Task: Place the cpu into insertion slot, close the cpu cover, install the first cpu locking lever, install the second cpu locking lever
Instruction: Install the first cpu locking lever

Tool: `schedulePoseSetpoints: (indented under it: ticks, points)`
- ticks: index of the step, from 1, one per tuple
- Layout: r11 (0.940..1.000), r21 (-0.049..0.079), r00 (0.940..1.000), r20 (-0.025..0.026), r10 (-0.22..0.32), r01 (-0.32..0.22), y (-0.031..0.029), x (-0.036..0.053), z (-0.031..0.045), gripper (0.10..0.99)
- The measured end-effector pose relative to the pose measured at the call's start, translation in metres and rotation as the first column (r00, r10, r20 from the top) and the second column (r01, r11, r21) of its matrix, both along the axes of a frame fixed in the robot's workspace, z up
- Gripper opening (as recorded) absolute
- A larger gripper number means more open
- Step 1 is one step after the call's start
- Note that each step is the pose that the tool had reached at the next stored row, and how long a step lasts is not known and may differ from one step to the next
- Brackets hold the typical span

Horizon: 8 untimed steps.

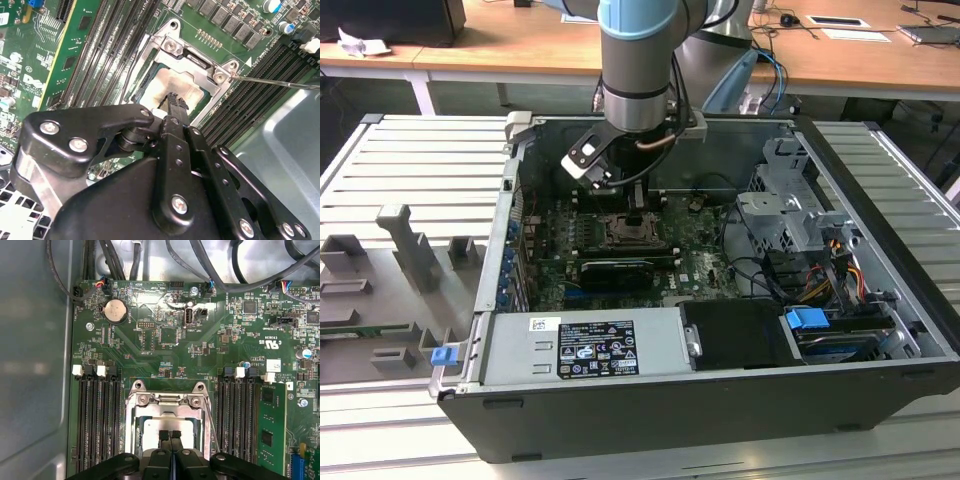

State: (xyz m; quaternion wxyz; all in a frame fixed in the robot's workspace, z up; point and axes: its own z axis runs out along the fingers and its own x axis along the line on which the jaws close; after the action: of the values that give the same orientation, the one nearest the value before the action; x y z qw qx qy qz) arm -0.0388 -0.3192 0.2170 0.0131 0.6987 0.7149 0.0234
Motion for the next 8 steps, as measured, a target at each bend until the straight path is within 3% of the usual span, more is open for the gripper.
schedulePoseSetpoints:
  ticks: [8]
  points:
    - [1.0, 0.0, 1.0, 0.0, 0.0, 0.0, 0.0, 0.0, 0.0034, 0.106]
